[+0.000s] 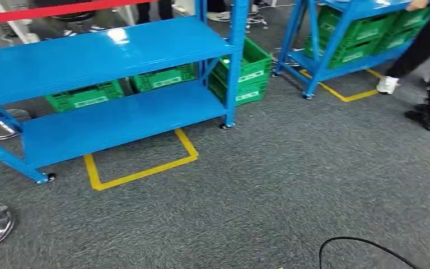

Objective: Take the parts from the cabinet and place them on the table.

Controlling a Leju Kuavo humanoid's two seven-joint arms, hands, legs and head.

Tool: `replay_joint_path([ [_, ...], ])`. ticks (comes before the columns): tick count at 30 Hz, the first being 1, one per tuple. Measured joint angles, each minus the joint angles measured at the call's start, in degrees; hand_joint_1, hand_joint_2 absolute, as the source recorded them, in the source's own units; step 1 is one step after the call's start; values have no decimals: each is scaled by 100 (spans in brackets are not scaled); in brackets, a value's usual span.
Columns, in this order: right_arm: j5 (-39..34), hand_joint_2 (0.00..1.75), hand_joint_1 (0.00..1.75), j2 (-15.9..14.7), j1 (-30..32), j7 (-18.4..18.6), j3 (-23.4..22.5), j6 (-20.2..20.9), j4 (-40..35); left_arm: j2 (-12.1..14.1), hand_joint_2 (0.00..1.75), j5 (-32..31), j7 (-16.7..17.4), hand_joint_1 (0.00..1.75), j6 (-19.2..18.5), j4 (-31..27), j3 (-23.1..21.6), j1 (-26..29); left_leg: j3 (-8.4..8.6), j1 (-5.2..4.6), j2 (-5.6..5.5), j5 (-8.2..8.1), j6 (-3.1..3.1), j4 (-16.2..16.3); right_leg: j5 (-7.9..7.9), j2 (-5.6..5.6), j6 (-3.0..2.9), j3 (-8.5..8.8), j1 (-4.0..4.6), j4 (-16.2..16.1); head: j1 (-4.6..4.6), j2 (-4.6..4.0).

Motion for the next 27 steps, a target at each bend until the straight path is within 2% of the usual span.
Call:
replay_joint_path([
  [1,-22,175,175,27,-6,0,-66,26,0,0,175,0,2,0,0,0,11,4,2,0,80,-3,-5,0,69,-9,12,51,-16,-43,-4,2],
  [2,-41,175,175,50,-12,8,-116,63,0,2,175,4,2,0,0,-2,22,8,8,0,150,-9,-14,0,232,-31,19,222,-28,-316,0,2],
  [3,-89,175,175,74,-18,32,-175,135,0,0,175,11,4,0,0,-2,31,13,22,2,225,-18,-28,0,460,-88,21,515,-33,-816,-4,2],
  [4,-159,175,175,88,-34,65,-239,216,0,0,175,24,4,0,2,-2,41,20,41,6,283,-35,-54,1,670,-223,32,853,-35,-1380,-2,2],
  [5,-255,175,175,98,-60,102,-321,293,13,13,175,37,11,0,4,0,50,24,65,-32,325,-49,-83,3,615,-576,44,1032,-4,-1739,2,2],
  [6,-356,175,175,114,-94,131,-411,315,31,13,175,37,15,0,11,0,52,31,54,-82,366,-73,-114,23,662,-562,-62,1058,-15,-1759,-21,2],
  [7,-431,175,175,127,-117,166,-493,317,48,13,175,42,15,0,15,0,61,32,57,-88,395,-58,-136,18,651,-474,-124,1025,-1,-1731,-48,2],
  [9,-542,175,175,144,-136,210,-711,291,92,13,175,44,11,0,28,0,81,36,61,-81,503,-48,-179,3,667,-367,-194,954,16,-1722,-35,2],
  [10,-571,175,175,160,-150,212,-797,282,101,15,175,46,11,0,35,0,92,41,49,-75,513,-85,-222,-1,706,-290,-258,967,-18,-1759,-44,2],
  [11,-595,175,175,175,-153,214,-869,256,107,13,175,46,-2,0,37,0,96,33,13,-66,246,-203,-257,122,727,-235,-295,952,-26,-1767,-55,2],
  [12,-623,175,175,179,-184,223,-928,212,129,-9,175,44,-15,0,44,0,96,32,-146,-64,60,-454,-264,492,744,-159,-328,927,-27,-1770,-72,0],
  [14,-686,175,175,201,-236,221,-1030,138,186,-11,175,42,-31,0,63,0,98,28,-574,-73,-60,-906,-257,1441,756,2,-353,892,-12,-1770,-74,2],
  [15,-715,175,175,206,-237,218,-1080,110,212,-11,175,44,-33,0,68,0,101,20,-722,-78,-76,-990,-252,1773,764,88,-364,885,-2,-1770,-74,2],
  [16,-737,175,175,212,-243,214,-1126,92,238,-11,175,41,-33,0,72,0,103,12,-733,-81,-87,-942,-244,1823,768,172,-361,886,1,-1770,-70,2],
  [17,-763,175,175,217,-249,210,-1185,79,267,-13,175,39,-22,0,72,0,105,9,-650,-79,-102,-765,-234,1665,775,263,-353,886,3,-1768,-74,0],
  [19,-809,175,175,223,-255,199,-1283,66,321,-26,175,26,11,0,79,0,107,10,-237,-64,-208,-229,-208,792,799,458,-321,888,-7,-1762,-76,2],
  [20,-820,175,175,225,-255,192,-1317,48,337,-37,175,22,13,0,81,0,107,1,-48,-36,-447,-41,-207,355,815,532,-294,874,-10,-1761,-74,2],
  [21,-835,175,175,225,-266,188,-1343,26,356,-61,175,7,11,0,94,0,107,-5,11,4,-684,-73,-209,145,823,598,-271,827,27,-1695,-68,2],
  [22,-848,175,175,227,-269,168,-1365,-7,365,-66,175,-2,11,0,103,0,109,-16,10,1,-631,-127,-193,104,852,663,-237,758,7,-1695,-65,2],
  [24,-874,175,175,232,-232,157,-1412,-48,393,-72,175,-18,-7,0,103,0,107,-15,-2,-38,-531,-113,-126,102,910,785,-151,724,-27,-1740,-72,2],
  [25,-881,175,175,232,-223,153,-1443,-52,398,-85,175,-18,-7,0,103,-2,107,-13,0,12,-436,-77,-73,72,927,854,-123,695,-26,-1732,-72,2],
  [26,-883,175,175,236,-204,151,-1461,-59,404,-83,175,-18,-7,0,107,-2,111,-12,8,16,-366,-65,-52,66,858,586,-108,643,7,-1645,-62,2],
  [27,-888,175,175,236,-213,142,-1465,-66,409,-83,175,-17,-7,0,109,-2,116,-5,9,13,-308,-60,-19,66,685,287,-72,535,28,-1408,11,2],
])
